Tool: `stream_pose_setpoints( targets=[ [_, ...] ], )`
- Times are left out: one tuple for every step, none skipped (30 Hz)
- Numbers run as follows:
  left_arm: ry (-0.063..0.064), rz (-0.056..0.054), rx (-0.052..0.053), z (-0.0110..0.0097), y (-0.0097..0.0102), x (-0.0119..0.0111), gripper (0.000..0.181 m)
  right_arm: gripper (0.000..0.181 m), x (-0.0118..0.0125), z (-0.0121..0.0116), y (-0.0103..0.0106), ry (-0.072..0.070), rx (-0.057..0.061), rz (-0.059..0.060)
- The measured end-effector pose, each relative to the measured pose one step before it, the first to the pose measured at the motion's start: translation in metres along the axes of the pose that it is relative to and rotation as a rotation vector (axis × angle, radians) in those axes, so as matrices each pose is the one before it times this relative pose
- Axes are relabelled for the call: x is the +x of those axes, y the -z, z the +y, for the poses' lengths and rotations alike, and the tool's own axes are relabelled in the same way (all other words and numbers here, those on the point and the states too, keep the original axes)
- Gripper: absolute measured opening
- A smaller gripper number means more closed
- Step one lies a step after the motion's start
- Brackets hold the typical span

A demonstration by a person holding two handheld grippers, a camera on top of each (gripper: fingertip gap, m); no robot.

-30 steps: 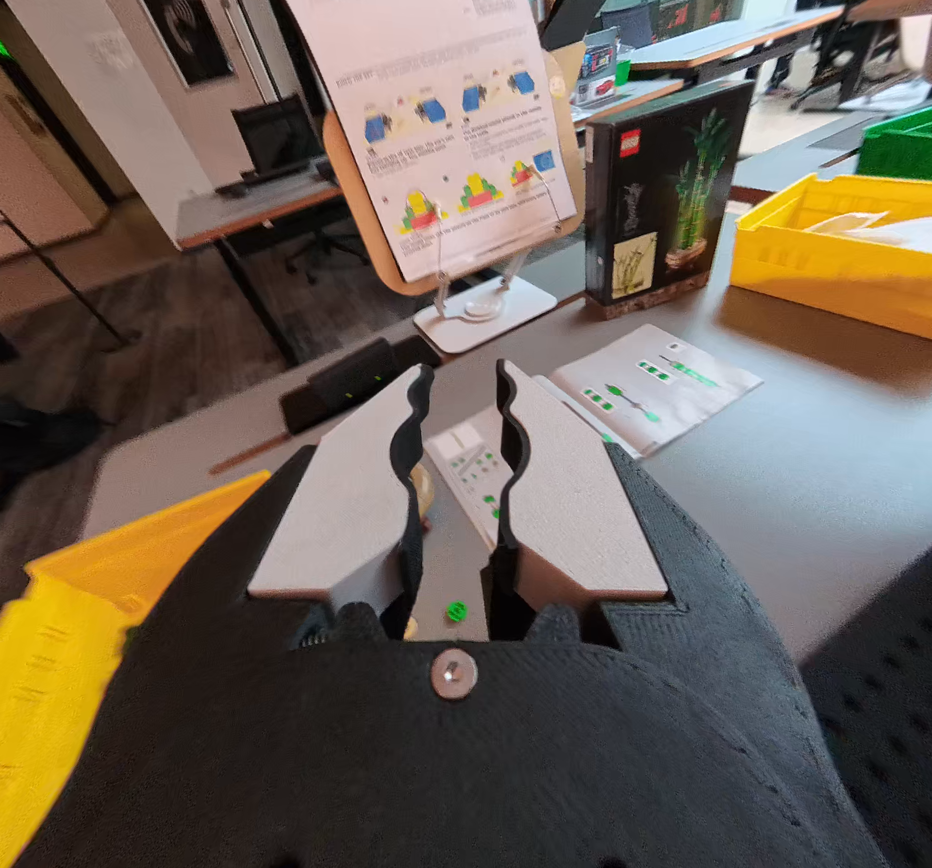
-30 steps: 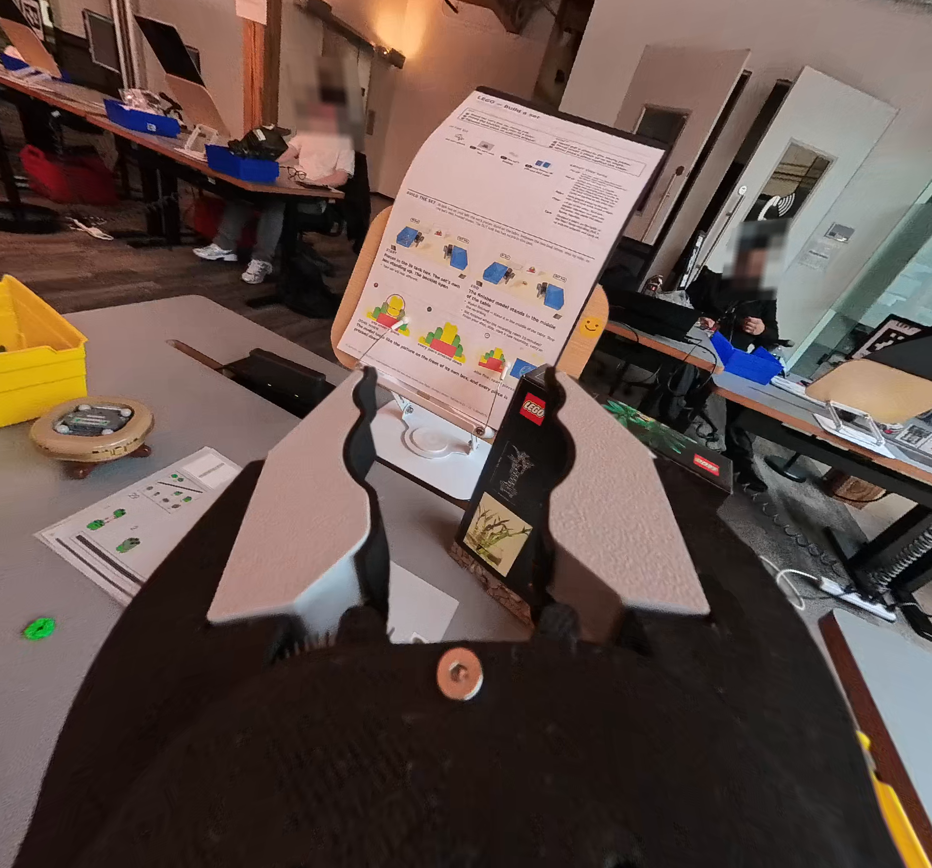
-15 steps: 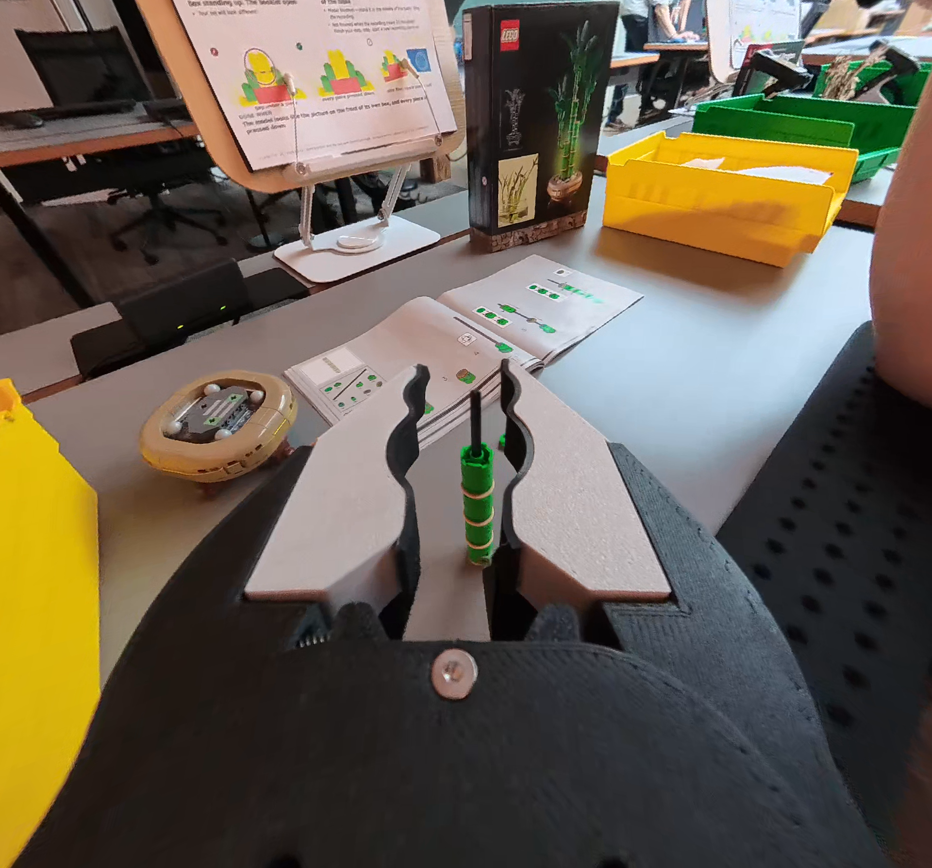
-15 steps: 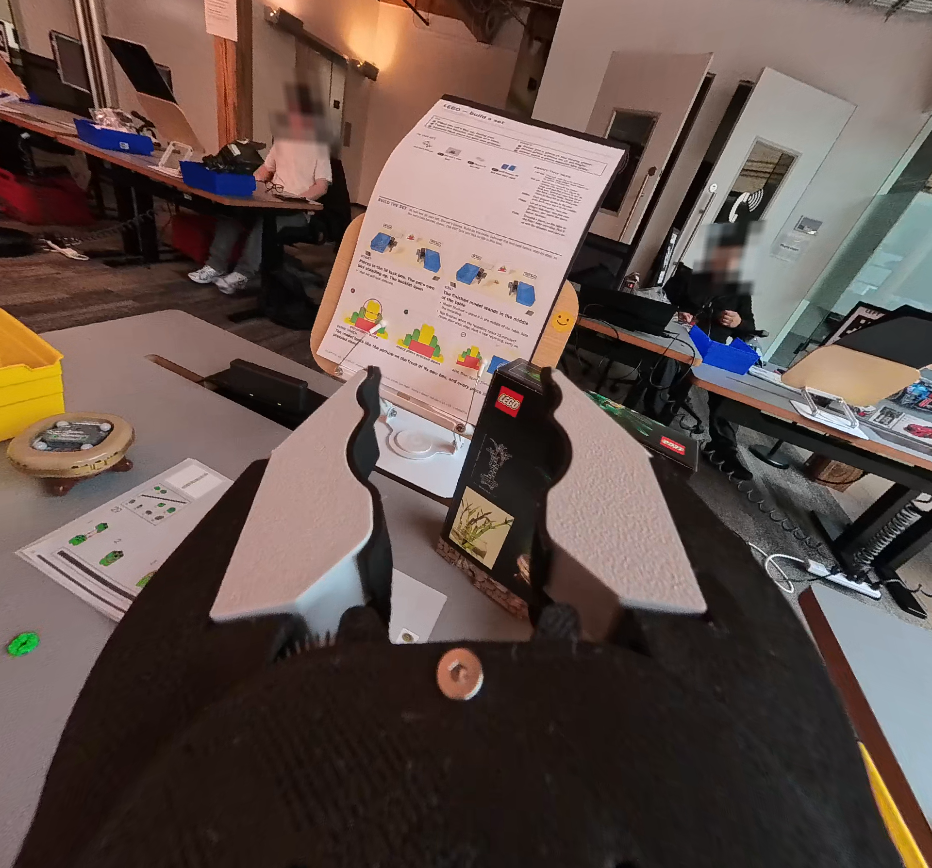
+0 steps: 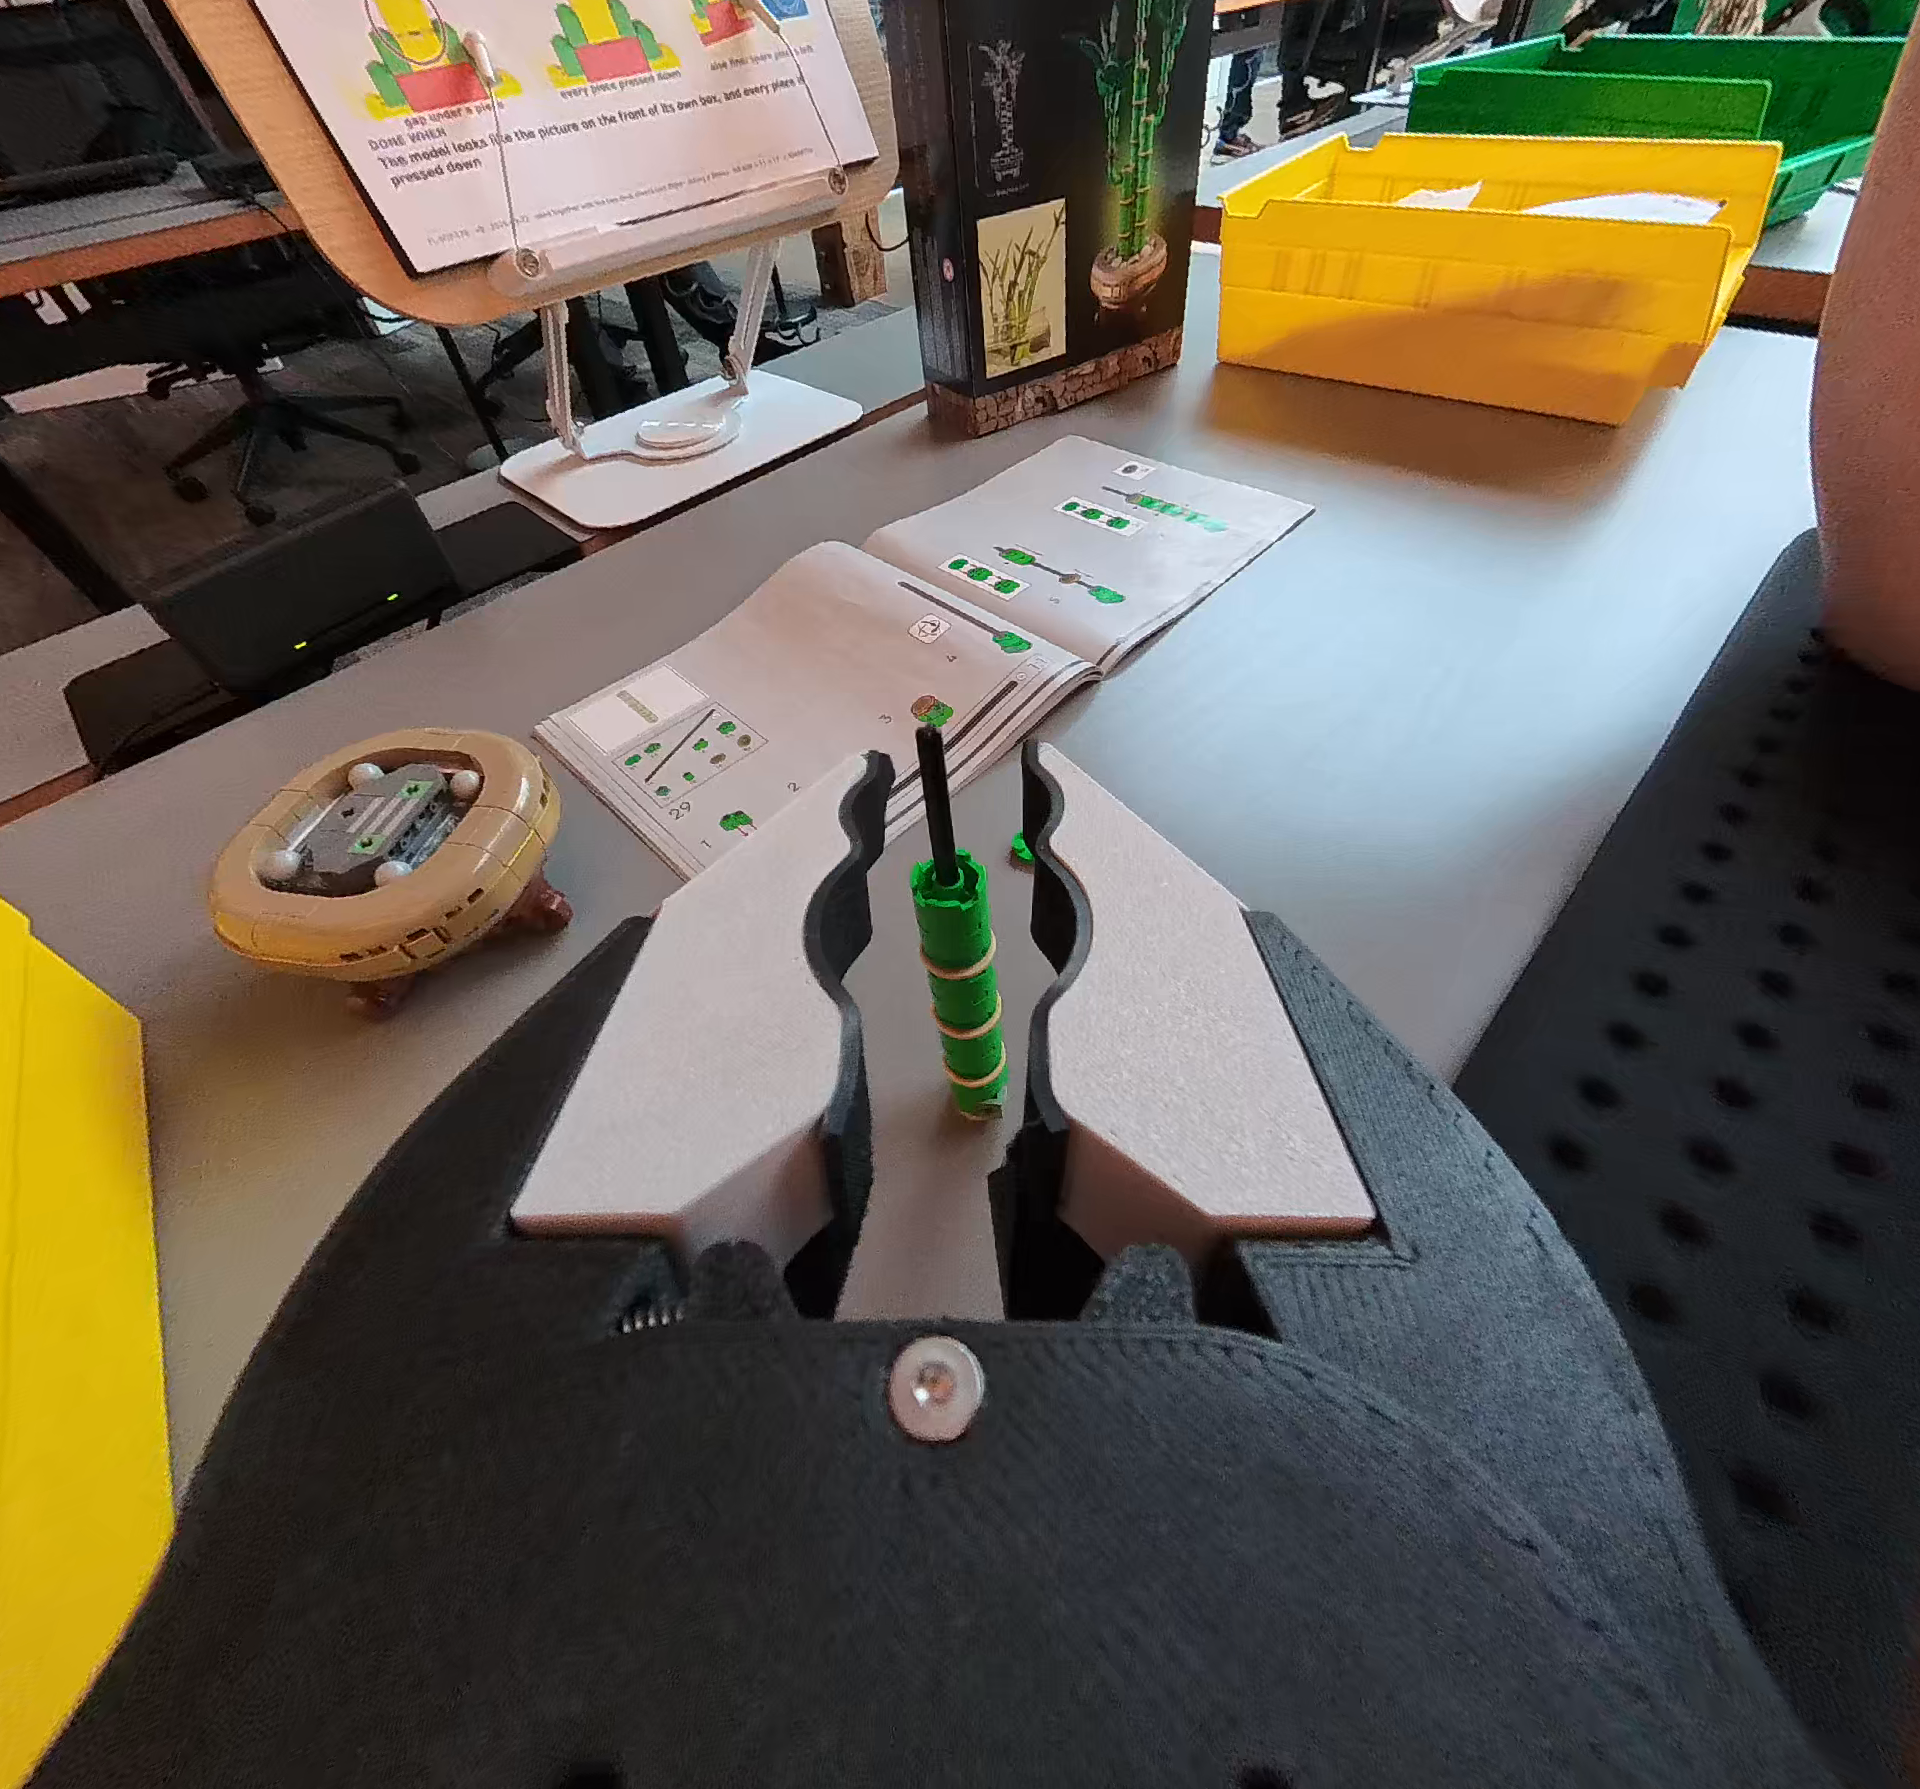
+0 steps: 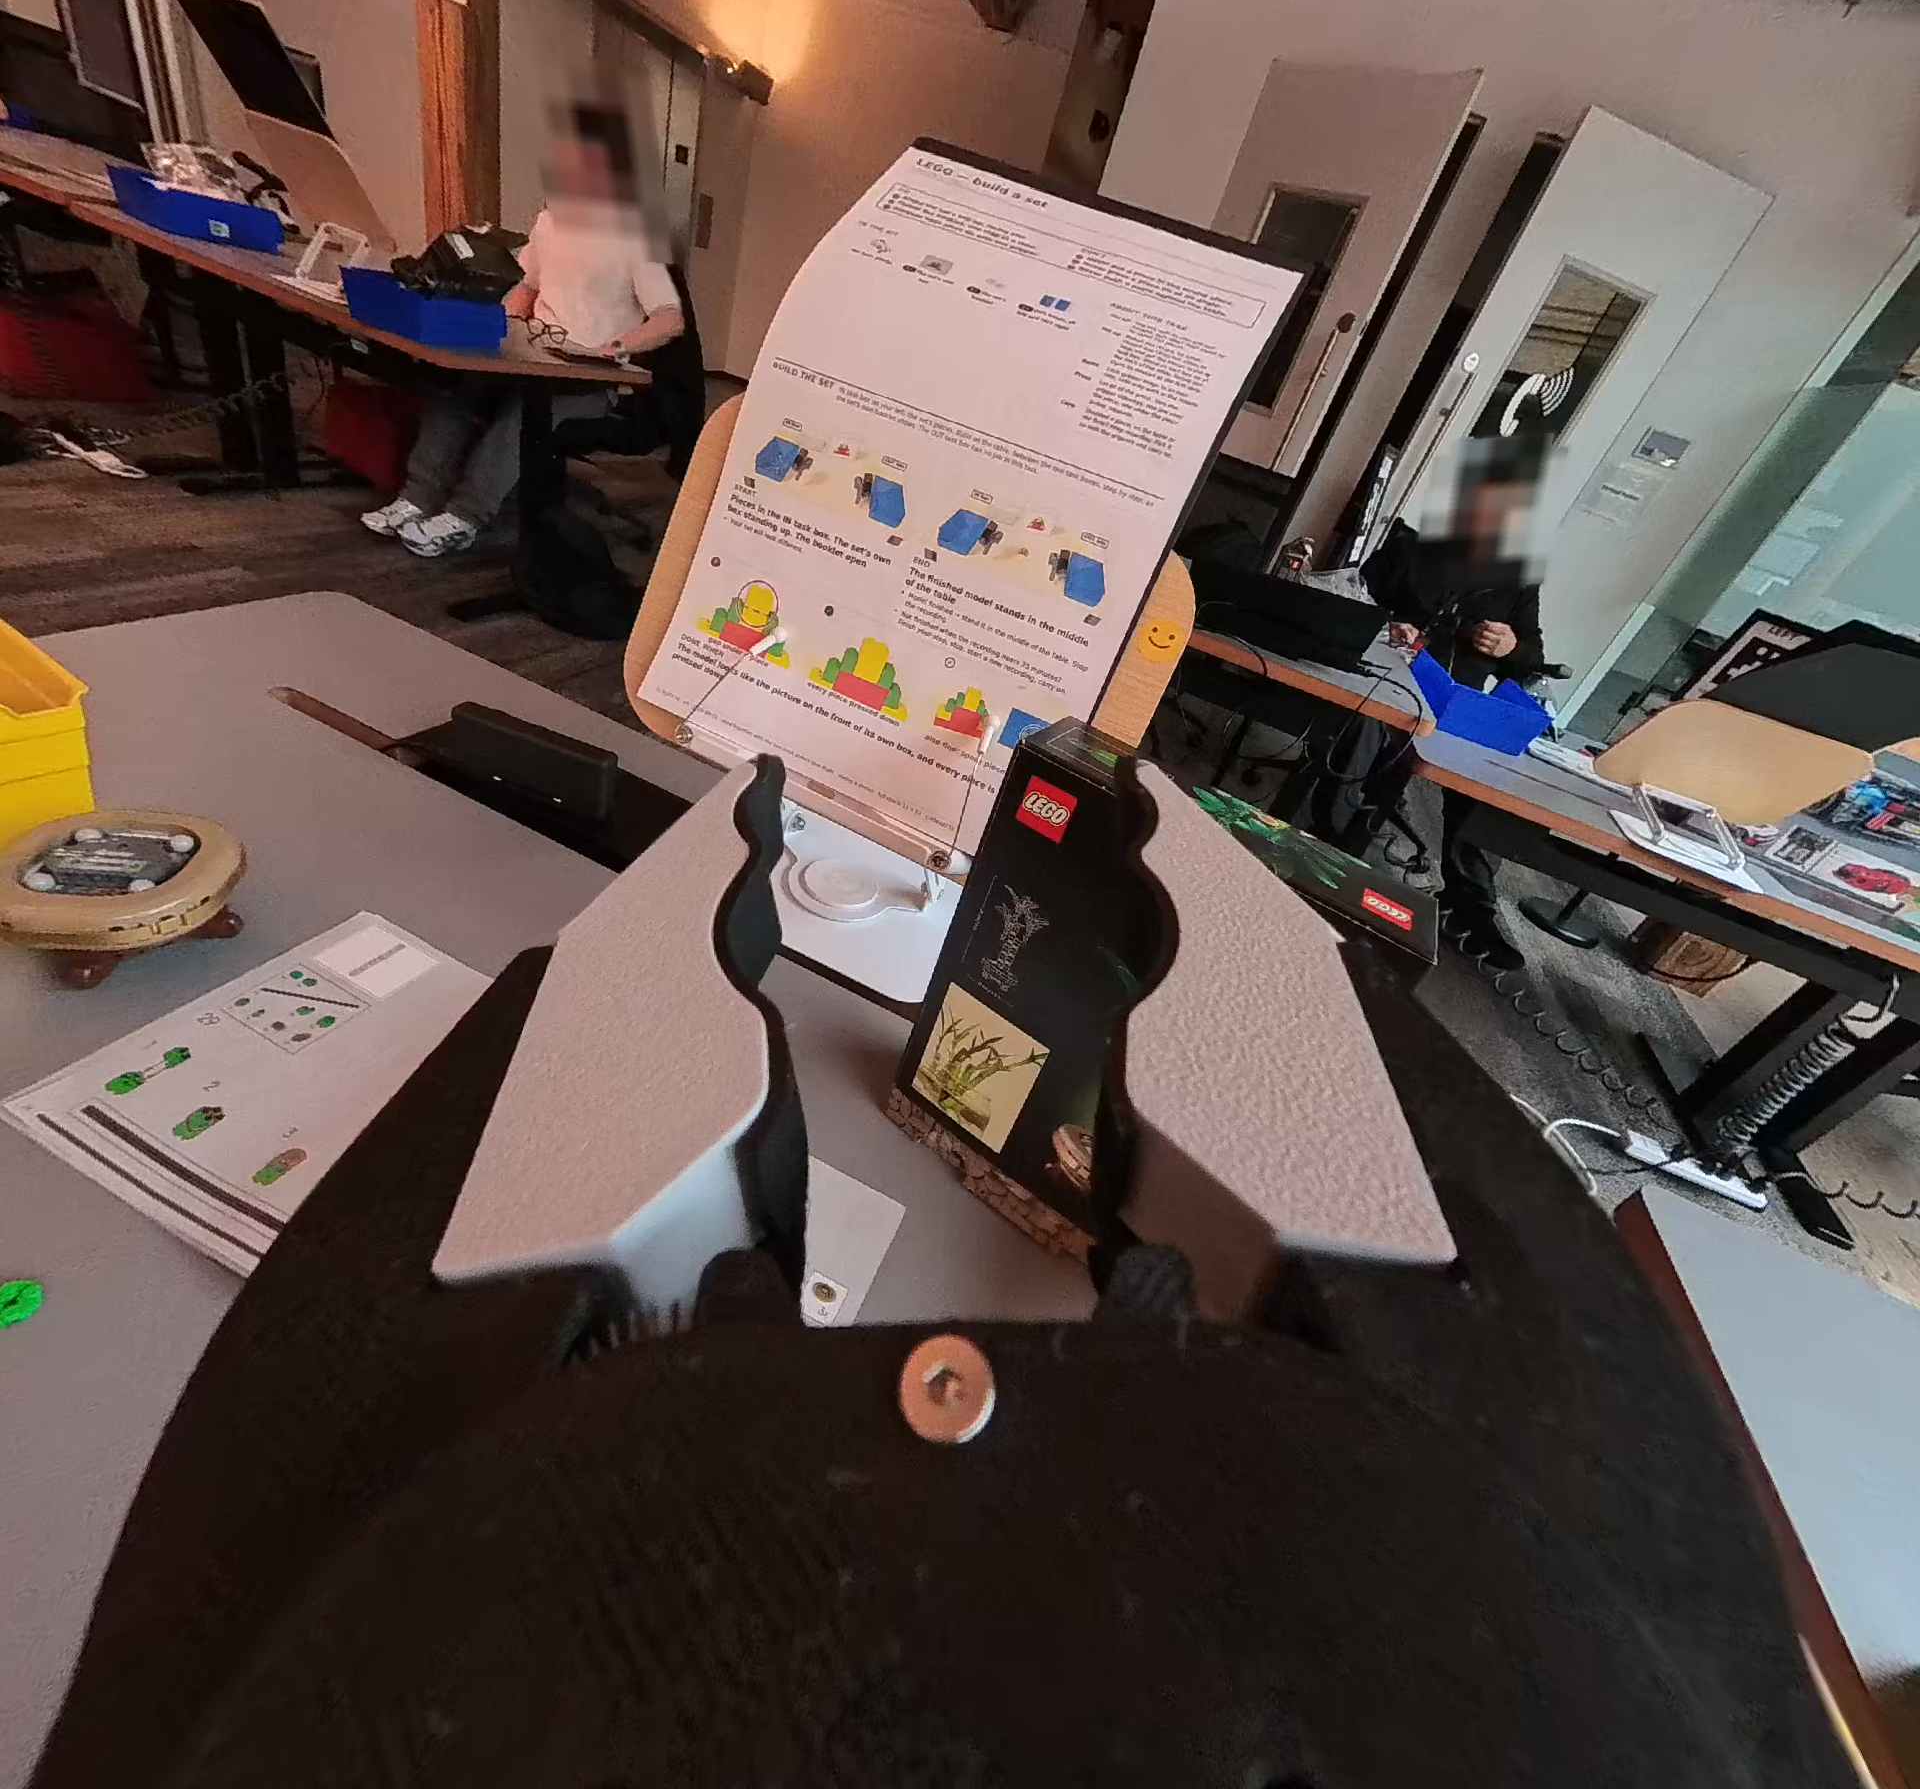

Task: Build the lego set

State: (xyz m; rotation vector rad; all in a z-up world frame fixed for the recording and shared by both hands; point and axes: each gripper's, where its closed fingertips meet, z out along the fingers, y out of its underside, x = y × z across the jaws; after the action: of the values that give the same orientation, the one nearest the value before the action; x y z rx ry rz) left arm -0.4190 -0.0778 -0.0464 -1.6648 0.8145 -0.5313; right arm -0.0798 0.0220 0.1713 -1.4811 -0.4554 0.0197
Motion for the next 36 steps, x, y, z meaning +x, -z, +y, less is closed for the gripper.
stream_pose_setpoints(
  targets=[
    [-0.0015, -0.0025, 0.0034, -0.00159, 0.00063, -0.00051, 0.026, 0.063, 0.00018, 0.00036, -0.00013, -0.0009, -0.0013, 0.0],
    [0.0014, -0.0018, 0.0097, -0.00258, 0.00133, -0.00054, 0.026, 0.063, 0.0004, 0.00068, -0.00034, 0.0008, -0.0028, 0.001],
    [0.0055, 0.0027, 0.0146, -0.00344, 0.00198, 0.00006, 0.027, 0.063, 0.00017, 0.00073, -0.00027, 0.0012, -0.0028, 0.0002],
    [0.0061, 0.0078, 0.012, -0.00329, 0.00265, 0.00041, 0.029, 0.063, 0.00024, 0.00059, -0.00037, 0.0003, -0.002, -0.0005],
    [0.0007, 0.0143, 0.0057, -0.00283, 0.00367, 0.00107, 0.032, 0.063, 0.00048, 0.00041, -0.00036, -0.0002, -0.0008, 0.0016],
    [-0.0049, 0.0049, 0.005, -0.00332, 0.00491, -0.00063, 0.035, 0.065, 0.00175, -0.00001, -0.00015, -0.0017, 0.0021, 0.0093],
    [-0.0064, -0.015, 0.0107, -0.00491, 0.00617, -0.00414, 0.039, 0.066, 0.00166, -0.00015, 0.00008, -0.0012, 0.0028, 0.0089],
    [-0.002, -0.0205, 0.0164, -0.00627, 0.00711, -0.00548, 0.041, 0.066, 0.00056, -0.0002, 0.00012, -0.0013, 0.0016, 0.0013],
    [0.0056, -0.0179, 0.0154, -0.00651, 0.00737, -0.00583, 0.043, 0.066, -0.00033, -0.00011, -0.00001, -0.0017, 0.0014, -0.0035],
    [0.012, -0.0269, 0.0133, -0.00638, 0.00744, -0.00777, 0.045, 0.066, -0.00022, -0.00018, -0.00006, -0.001, 0.0016, -0.0024],
    [0.0135, -0.0402, 0.0126, -0.00612, 0.0071, -0.01032, 0.047, 0.066, -0.00015, -0.00002, -0.00017, 0.0007, 0.0007, -0.0008],
    [0.0133, -0.05, 0.0068, -0.00457, 0.00637, -0.01192, 0.048, 0.066, -0.00008, 0.00026, -0.00025, 0.0016, -0.0013, -0.0005],
    [0.0142, -0.0587, -0.0049, -0.00193, 0.00529, -0.01333, 0.049, 0.066, -0.00015, 0.00036, -0.00032, 0.0017, -0.0021, -0.0006],
    [0.0121, -0.057, -0.0144, 0.00041, 0.00399, -0.01275, 0.05, 0.066, -0.00046, 0.00042, -0.00045, 0.0012, -0.002, -0.0019],
    [0.0055, -0.0439, -0.0186, 0.00229, 0.00245, -0.00989, 0.051, 0.066, -0.00041, 0.00055, -0.00035, 0.0005, -0.0026, -0.0024],
    [0.0002, -0.0332, -0.0209, 0.00389, 0.00137, -0.00739, 0.05, 0.066, -0.00043, 0.00049, -0.00041, 0.0011, -0.0026, -0.0016],
    [0.0032, -0.033, -0.0206, 0.00477, 0.00015, -0.00669, 0.048, 0.066, -0.00027, 0.00044, -0.00034, 0.0014, -0.0023, -0.0004],
    [0.0093, -0.0297, -0.023, 0.00578, -0.00139, -0.00532, 0.045, 0.066, -0.00023, 0.0004, -0.00024, 0.0015, -0.0019, -0.0006],
    [0.0094, -0.0183, -0.0339, 0.00773, -0.00325, -0.0026, 0.043, 0.066, -0.00034, 0.00024, -0.00018, 0.001, -0.0015, -0.0012],
    [0.0051, -0.0143, -0.0463, 0.00964, -0.00473, -0.00089, 0.039, 0.066, -0.00031, 0.00004, -0.00011, 0.001, -0.0006, -0.0016],
    [0.0004, -0.0212, -0.0528, 0.01072, -0.0065, -0.00089, 0.038, 0.066, -0.00029, -0.00037, 0.00003, 0.001, 0.0015, -0.001],
    [-0.009, -0.026, -0.059, 0.01151, -0.00776, -0.00072, 0.038, 0.066, -0.00026, -0.00049, -0.00012, -0.0003, 0.0026, -0.0011],
    [-0.0244, -0.0266, -0.0656, 0.01207, -0.00878, 0.00016, 0.037, 0.066, -0.00035, -0.0005, -0.00017, -0.0019, 0.002, -0.0013],
    [-0.0329, -0.0371, -0.0662, 0.01218, -0.00952, -0.00123, 0.037, 0.066, -0.00067, -0.00016, -0.00033, -0.0012, 0.0007, -0.0026],
    [-0.03, -0.0373, -0.0653, 0.01193, -0.01007, -0.00163, 0.035, 0.066, -0.00095, 0.00018, -0.00049, 0.0011, -0.0019, -0.0028],
    [-0.0163, -0.0128, -0.0619, 0.01092, -0.01045, 0.00143, 0.034, 0.066, -0.00092, 0.00066, -0.00051, 0.0039, -0.0046, -0.0011],
    [0.0011, 0.0033, -0.0448, 0.00758, -0.01018, 0.00281, 0.034, 0.066, -0.00055, 0.00071, -0.00029, 0.0057, -0.0052, 0.001],
    [0.0106, 0.0088, -0.025, 0.00426, -0.00922, 0.00248, 0.034, 0.066, -0.00002, 0.00025, -0.00017, 0.0041, -0.0028, 0.0037],
    [0.0185, 0.0114, -0.0193, 0.00243, -0.00806, 0.00217, 0.034, 0.066, -0.00001, -0.00011, 0.0001, 0.0011, 0.0001, 0.0017],
    [0.0126, 0.0159, -0.0224, 0.00192, -0.00672, 0.00269, 0.035, 0.066, -0.00023, -0.00046, 0.00018, -0.0011, 0.0019, -0.0016],
    [-0.001, 0.0024, -0.0194, 0.0008, -0.0057, 0.00056, 0.036, 0.066, 0.0001, -0.0004, 0.00027, -0.0027, 0.0023, -0.001],
    [-0.0106, -0.0171, -0.0167, 0.00019, -0.00486, -0.00265, 0.037, 0.066, 0.00038, -0.00022, 0.00023, -0.0021, 0.002, 0.0001],
    [-0.0135, -0.02, -0.0193, 0.00056, -0.00443, -0.00355, 0.037, 0.066, 0.00032, 0.00006, 0.00019, -0.0004, 0.0003, 0.0001],
    [-0.0103, -0.0134, -0.0146, -0.00007, -0.00421, -0.00286, 0.037, 0.066, 0.0007, 0.00036, 0.00018, 0.0003, -0.0013, 0.0008],
    [-0.0049, 0.002, -0.0109, -0.00032, -0.00393, -0.00088, 0.037, 0.066, 0.00079, 0.00043, 0.00028, -0.0002, -0.001, 0.0014],
    [0.0009, 0.0188, -0.0082, -0.00056, -0.00334, 0.00145, 0.037, 0.066, 0.00072, 0.00017, 0.00021, -0.0012, 0.0004, 0.0005]
  ],
)
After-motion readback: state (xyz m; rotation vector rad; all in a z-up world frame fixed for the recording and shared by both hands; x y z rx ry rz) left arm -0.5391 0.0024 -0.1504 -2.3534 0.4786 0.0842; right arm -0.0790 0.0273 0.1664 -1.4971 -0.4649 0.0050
